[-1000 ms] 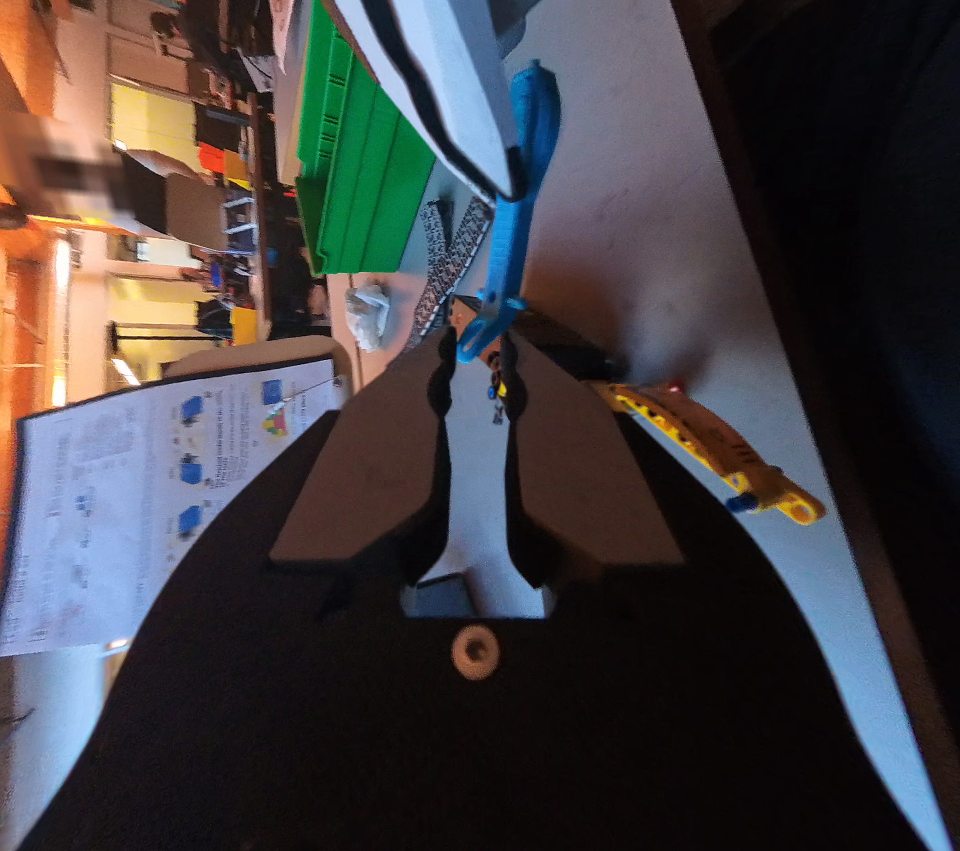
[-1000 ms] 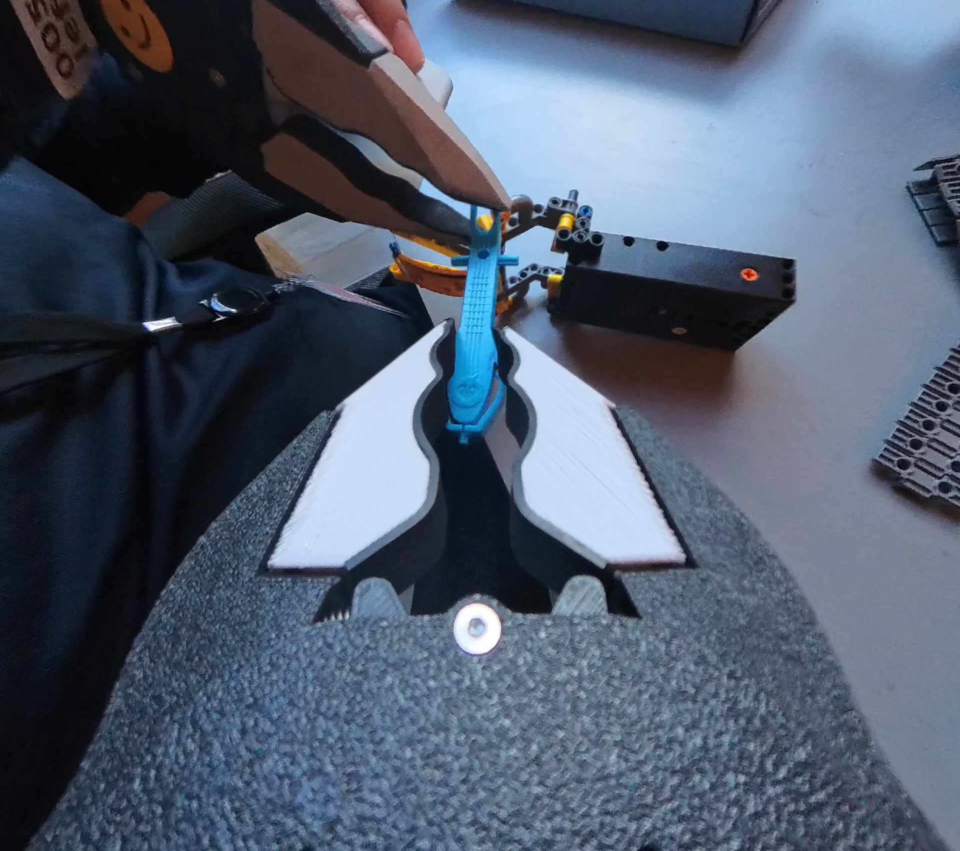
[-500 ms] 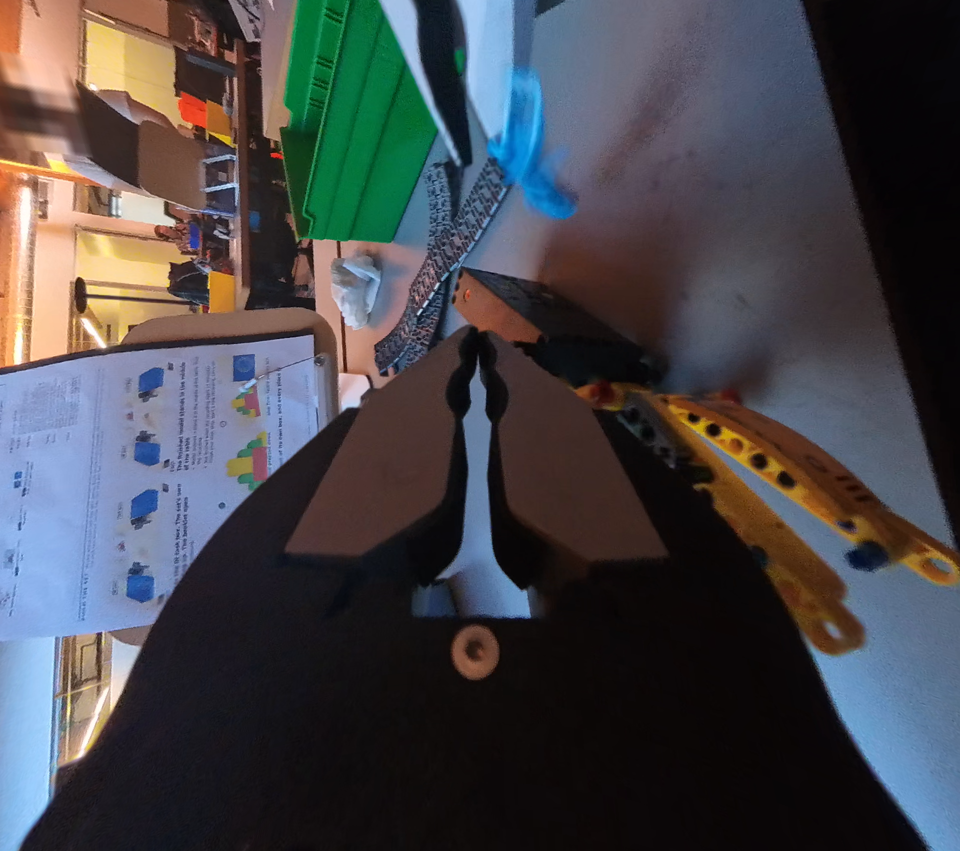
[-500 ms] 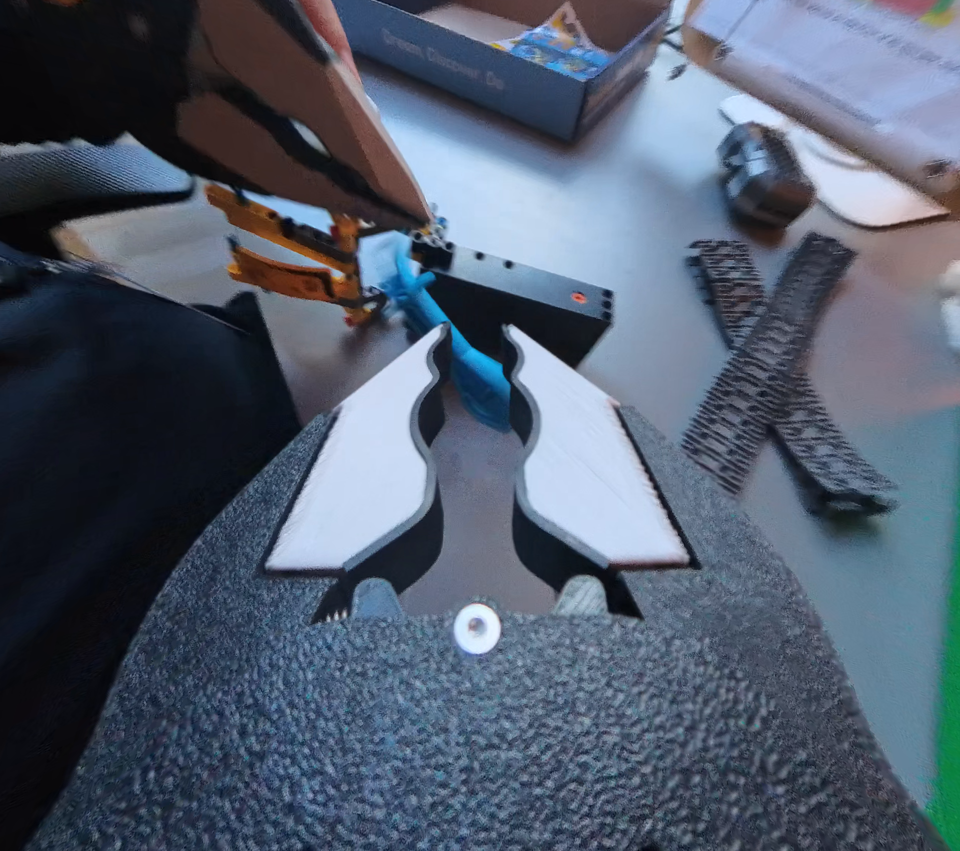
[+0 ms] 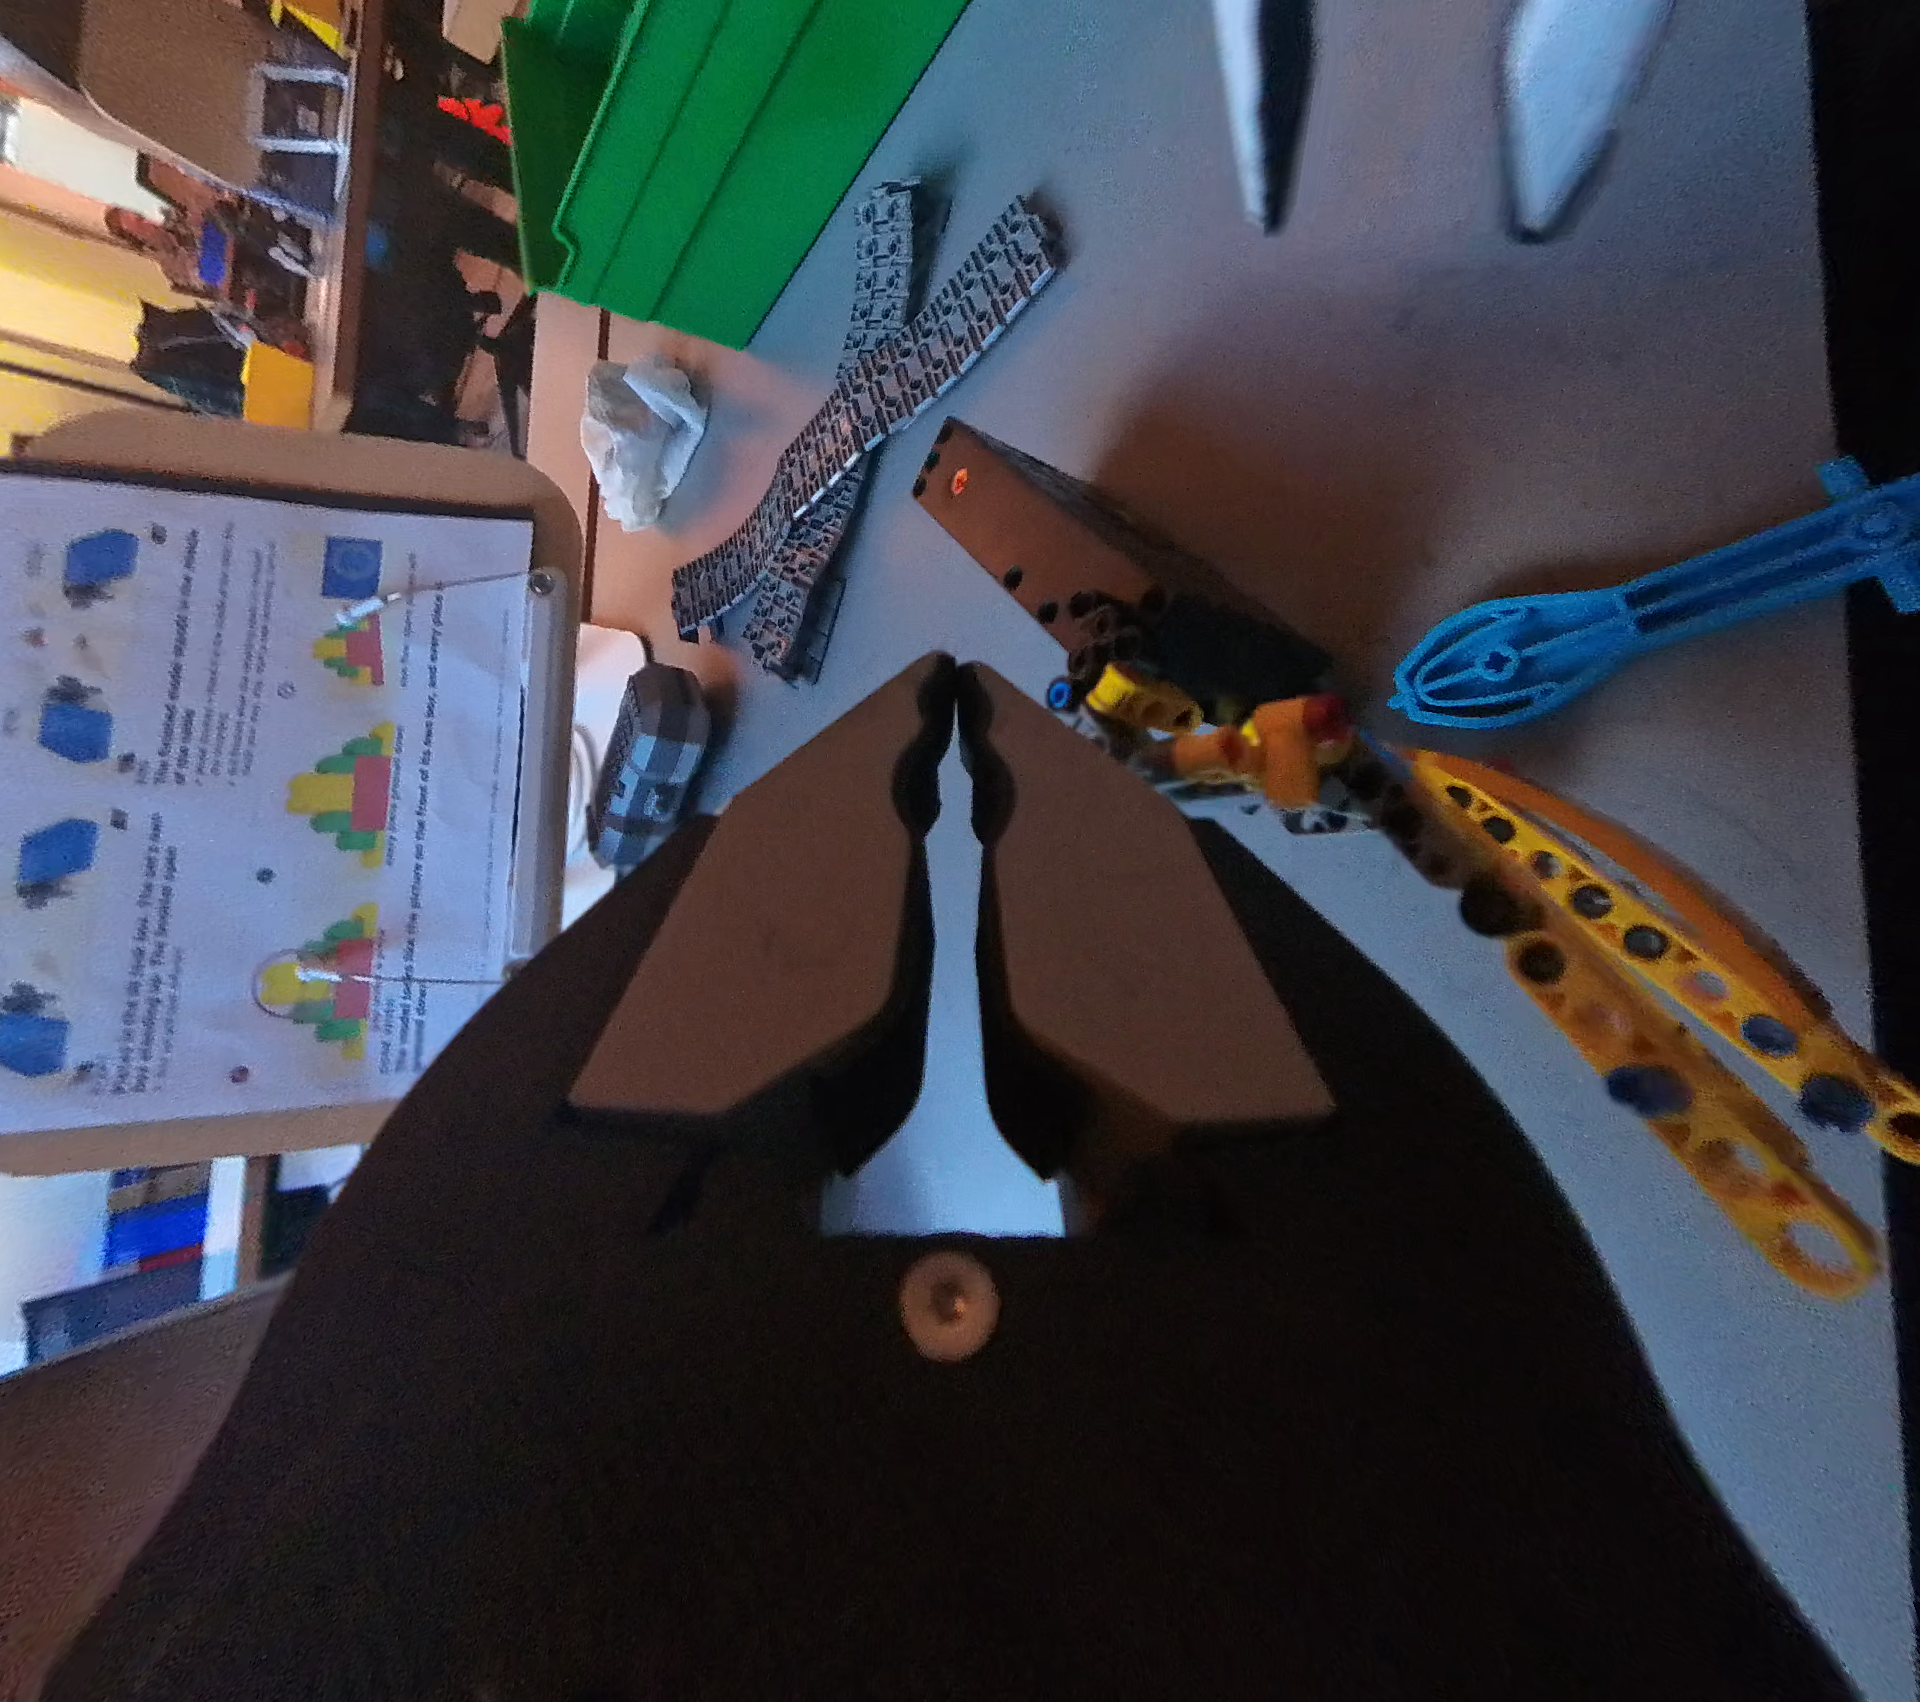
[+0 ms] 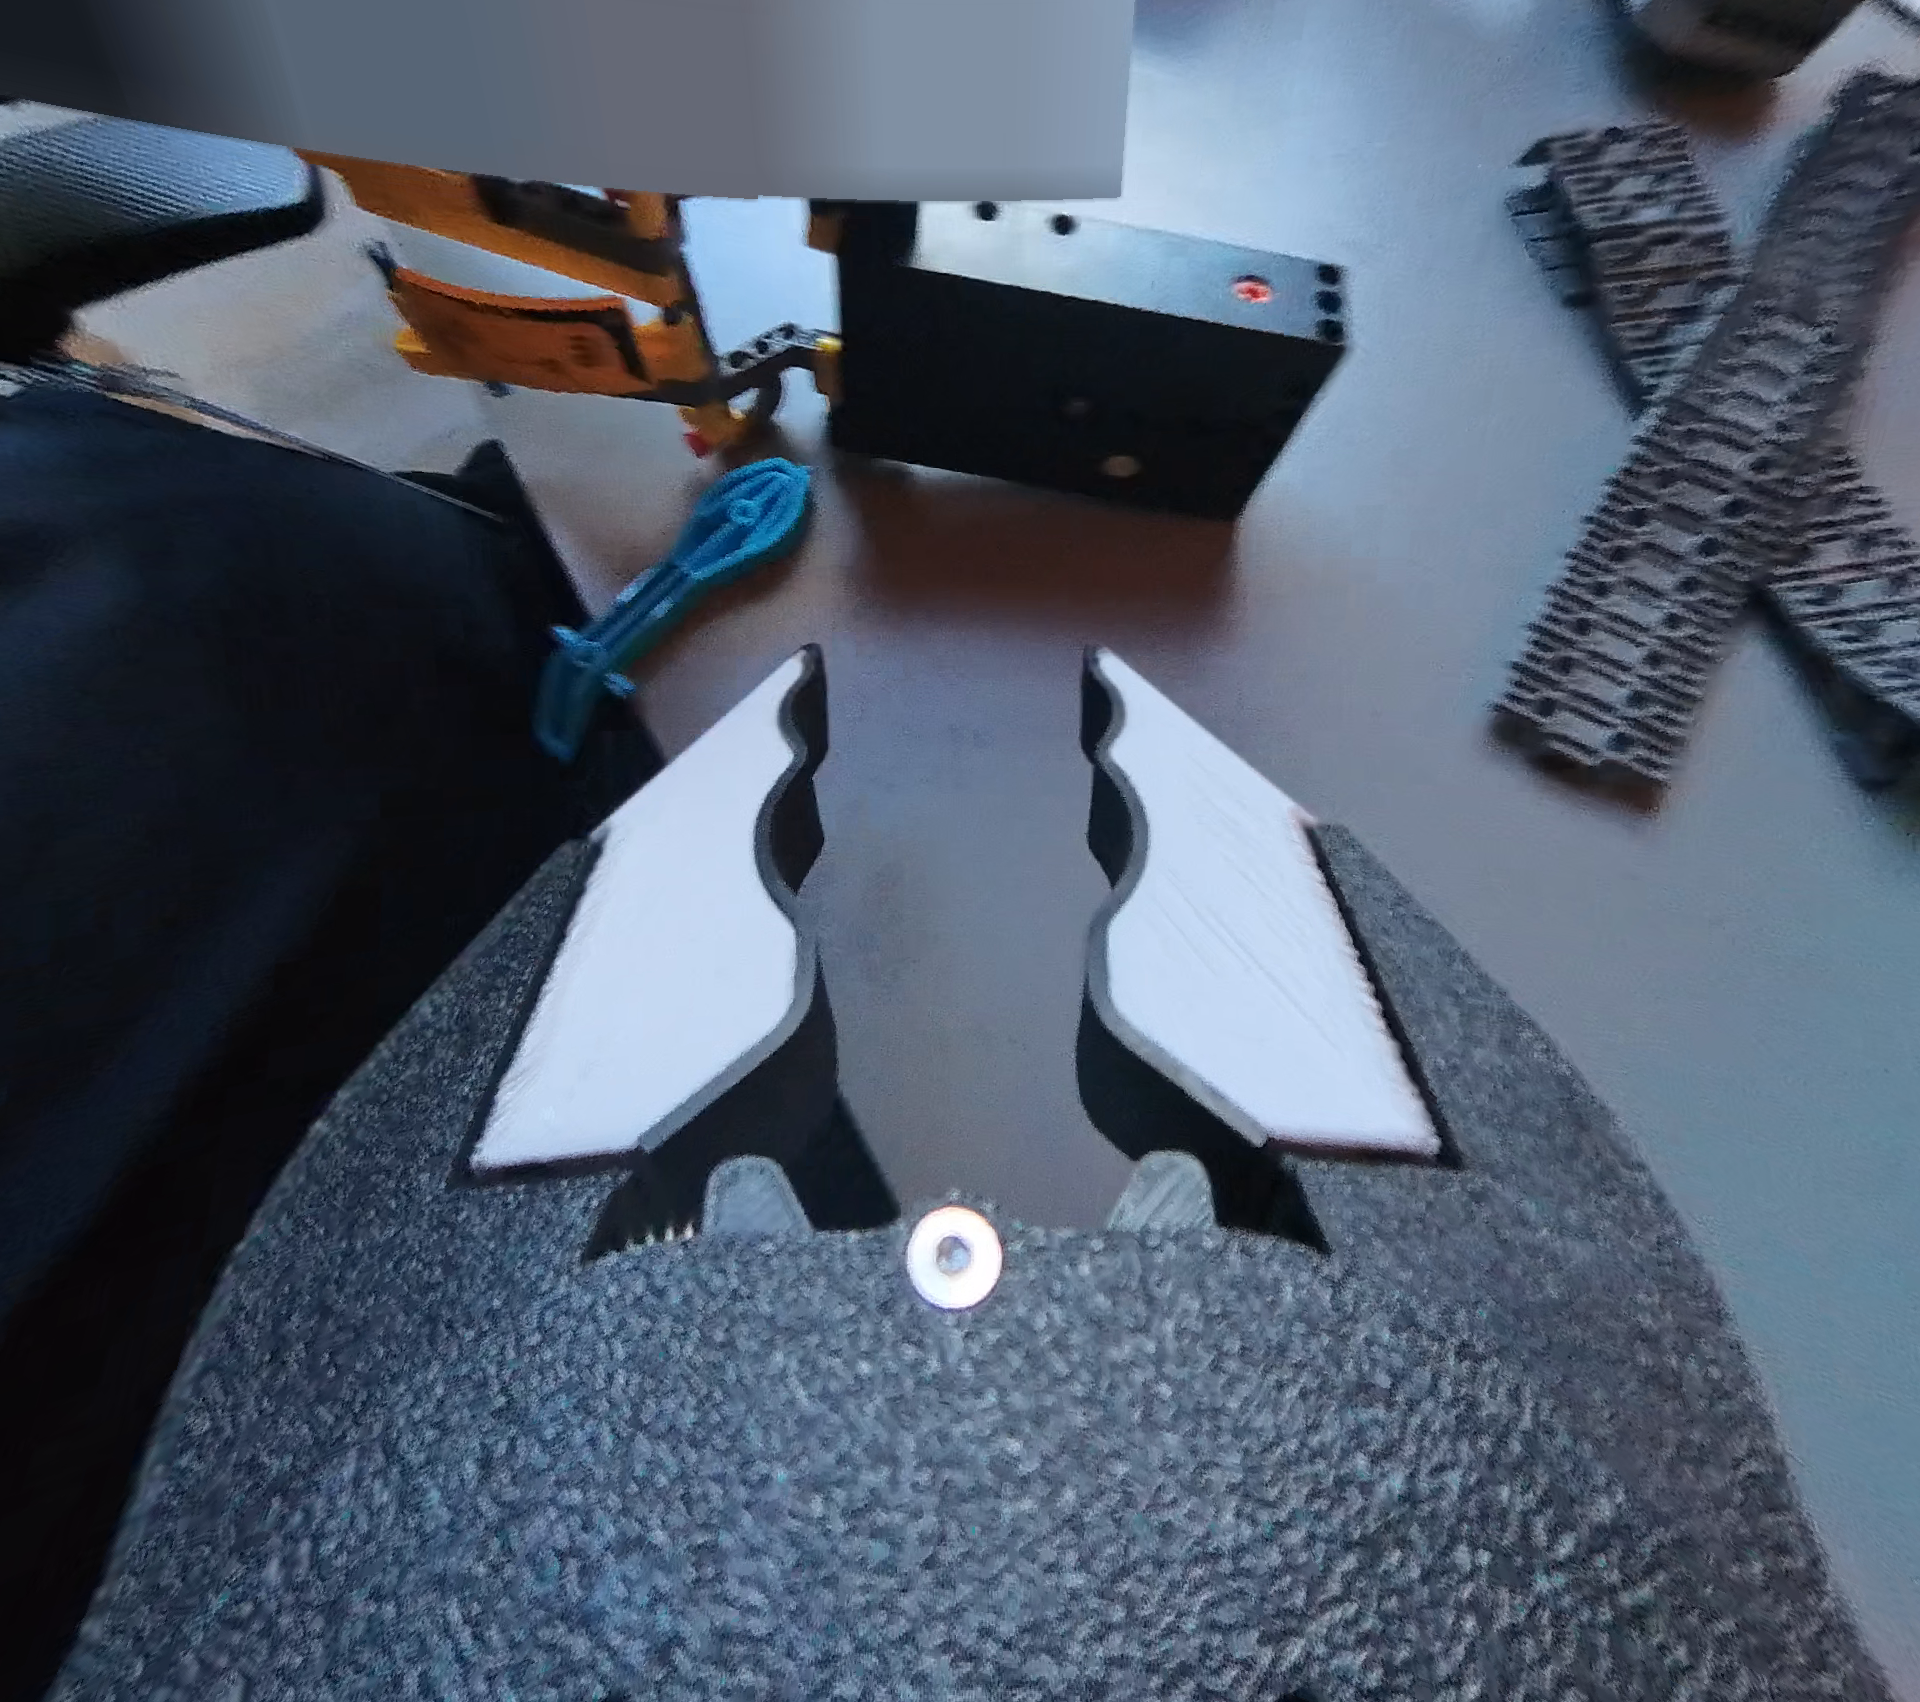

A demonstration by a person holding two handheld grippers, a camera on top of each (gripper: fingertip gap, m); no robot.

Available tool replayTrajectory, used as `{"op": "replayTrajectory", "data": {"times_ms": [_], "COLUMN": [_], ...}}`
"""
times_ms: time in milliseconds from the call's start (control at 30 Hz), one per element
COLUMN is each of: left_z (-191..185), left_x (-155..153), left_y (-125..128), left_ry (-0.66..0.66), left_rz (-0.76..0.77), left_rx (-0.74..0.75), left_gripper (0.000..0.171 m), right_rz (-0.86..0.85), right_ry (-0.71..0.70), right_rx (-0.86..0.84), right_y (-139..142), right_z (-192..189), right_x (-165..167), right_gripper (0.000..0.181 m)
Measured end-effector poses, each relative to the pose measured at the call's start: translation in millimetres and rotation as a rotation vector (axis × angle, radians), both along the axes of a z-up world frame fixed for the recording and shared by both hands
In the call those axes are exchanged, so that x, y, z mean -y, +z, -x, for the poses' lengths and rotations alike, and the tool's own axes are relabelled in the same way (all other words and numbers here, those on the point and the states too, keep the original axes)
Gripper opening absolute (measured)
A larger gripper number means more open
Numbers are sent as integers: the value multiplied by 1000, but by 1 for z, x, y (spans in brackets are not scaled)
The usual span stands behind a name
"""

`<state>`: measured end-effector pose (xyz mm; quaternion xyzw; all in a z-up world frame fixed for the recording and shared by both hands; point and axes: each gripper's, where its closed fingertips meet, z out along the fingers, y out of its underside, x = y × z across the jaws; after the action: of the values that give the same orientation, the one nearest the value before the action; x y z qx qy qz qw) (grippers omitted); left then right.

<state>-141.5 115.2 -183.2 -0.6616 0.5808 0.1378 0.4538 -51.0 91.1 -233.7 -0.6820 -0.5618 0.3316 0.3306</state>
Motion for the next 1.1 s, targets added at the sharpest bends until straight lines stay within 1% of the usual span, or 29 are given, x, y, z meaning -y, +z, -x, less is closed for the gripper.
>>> {"op": "replayTrajectory", "data": {"times_ms": [100, 167, 333, 400, 500, 533, 567, 667, 733, 833, 967, 1000, 1033, 1100], "left_z": [4, 5, 7, 8, 12, 13, 13, 14, 14, 14, 15, 15, 15, 14], "left_x": [2, 7, 26, 34, 39, 41, 44, 48, 50, 53, 53, 53, 54, 54], "left_y": [5, 8, 14, 17, 20, 20, 21, 20, 19, 16, 16, 16, 16, 15], "left_ry": [22, 33, 61, 69, 95, 96, 94, 94, 91, 83, 83, 82, 82, 81], "left_rz": [29, 59, 157, 183, 182, 179, 179, 178, 184, 200, 201, 204, 208, 216], "left_rx": [61, 101, 227, 261, 280, 283, 285, 294, 306, 302, 304, 306, 307, 312], "left_gripper": [0, 0, 0, 5, 6, 6, 6, 6, 6, 6, 6, 5, 6, 6], "right_rz": [100, 130, 117, 90, 31, 2, -6, -4, 5, 32, 40, 54, 56, 23], "right_ry": [43, 51, -7, -15, -48, -54, -50, -31, -27, -4, -17, -18, -21, -13], "right_rx": [3, 42, 148, 200, 287, 301, 319, 364, 386, 412, 450, 454, 451, 446], "right_y": [2, -1, -17, -27, -42, -42, -43, -43, -43, -43, -42, -43, -44, -44], "right_z": [18, 29, 48, 54, 58, 58, 57, 54, 51, 47, 42, 43, 44, 45], "right_x": [31, 47, 65, 67, 59, 54, 52, 48, 43, 36, 21, 21, 21, 21], "right_gripper": [48, 48, 47, 46, 50, 42, 39, 36, 38, 26, 26, 27, 32, 31]}}
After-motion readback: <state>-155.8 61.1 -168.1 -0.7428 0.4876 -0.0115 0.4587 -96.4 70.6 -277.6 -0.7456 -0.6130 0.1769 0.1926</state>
